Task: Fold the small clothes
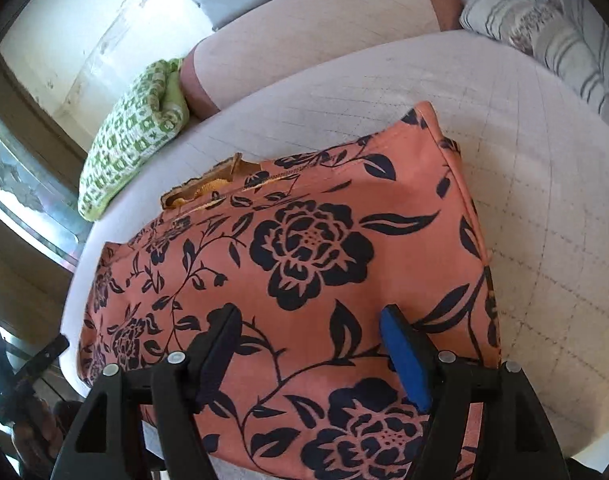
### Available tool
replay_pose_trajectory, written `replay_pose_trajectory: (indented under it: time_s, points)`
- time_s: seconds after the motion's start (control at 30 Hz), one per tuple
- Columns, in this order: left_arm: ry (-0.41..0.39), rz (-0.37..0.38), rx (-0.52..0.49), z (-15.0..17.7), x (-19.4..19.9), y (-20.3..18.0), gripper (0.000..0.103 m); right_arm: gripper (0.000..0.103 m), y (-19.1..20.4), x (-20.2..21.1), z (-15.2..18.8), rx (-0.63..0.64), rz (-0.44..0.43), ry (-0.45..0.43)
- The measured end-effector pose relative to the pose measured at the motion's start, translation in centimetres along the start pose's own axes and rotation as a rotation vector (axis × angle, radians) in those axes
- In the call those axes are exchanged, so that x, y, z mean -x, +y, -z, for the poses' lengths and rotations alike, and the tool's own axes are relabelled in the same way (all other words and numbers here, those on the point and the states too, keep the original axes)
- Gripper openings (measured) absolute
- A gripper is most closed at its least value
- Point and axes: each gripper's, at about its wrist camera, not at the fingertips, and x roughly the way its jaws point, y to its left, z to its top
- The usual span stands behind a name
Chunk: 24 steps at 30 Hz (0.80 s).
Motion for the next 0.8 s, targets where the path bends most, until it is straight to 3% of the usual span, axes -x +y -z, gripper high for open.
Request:
replay_pose_trajectory:
  time_s: [0.1, 0.13, 0.17, 0.23, 0.27, 0.37, 0.43, 0.5, 0.57, 0.6, 0.63, 0.7, 0.77, 0.8]
  points:
    - [0.102, 0.020, 0.157, 0.4, -1.9, 4.2, 0.069, 0.075, 0.1, -0.2, 0.1, 0.002, -0.002, -0.007]
    - [0.116, 0.040, 0.165, 0.4, -2.3, 4.4, 0.065, 0.076, 0.2, -0.3, 0.2, 0.006, -0.002, -0.008]
    - [0.130, 0.067, 0.156, 0.3, -2.7, 4.2, 0.059, 0.076, 0.2, -0.2, 0.2, 0.008, -0.002, -0.008]
    - [0.140, 0.042, 0.106, 0.3, -3.0, 3.3, 0.024, 0.077, 0.2, -0.2, 0.1, 0.008, -0.008, -0.009]
    - [0.147, 0.019, 0.077, 0.3, -3.1, 2.8, 0.017, 0.077, 0.1, -0.2, 0.1, 0.004, -0.014, -0.009]
    - [0.190, 0.017, 0.105, 1.1, -4.1, 3.7, 0.014, 0.077, -0.1, -0.2, 0.2, 0.001, -0.028, -0.012]
    - [0.220, 0.060, 0.181, 0.8, -4.7, 5.1, 0.015, 0.077, -0.2, -0.3, 0.2, 0.003, -0.031, -0.011]
    - [0.244, 0.007, 0.113, -0.2, -4.2, 3.5, 0.016, 0.078, -0.3, -0.3, 0.1, -0.003, -0.041, -0.011]
    - [0.205, 0.014, 0.070, -1.6, -3.1, 2.1, 0.019, 0.080, -0.6, -0.3, 0.0, -0.016, -0.061, -0.015]
    - [0.168, 0.019, 0.049, -2.5, -2.5, 1.6, 0.029, 0.081, -0.6, -0.3, 0.0, -0.018, -0.065, -0.017]
    - [0.120, 0.017, 0.021, -3.8, -1.8, 0.9, 0.047, 0.081, -0.5, -0.3, 0.0, -0.016, -0.068, -0.019]
    - [0.034, -0.001, -0.056, -6.3, -1.7, -0.4, 0.068, 0.082, -0.5, -0.4, 0.1, -0.010, -0.072, -0.020]
    - [0.011, -0.027, -0.126, -8.9, -3.5, -1.4, 0.068, 0.084, -0.5, -0.4, 0.0, -0.008, -0.076, -0.020]
    - [0.042, -0.034, -0.126, -10.2, -5.1, -1.5, 0.068, 0.085, -0.4, -0.4, 0.0, -0.006, -0.078, -0.019]
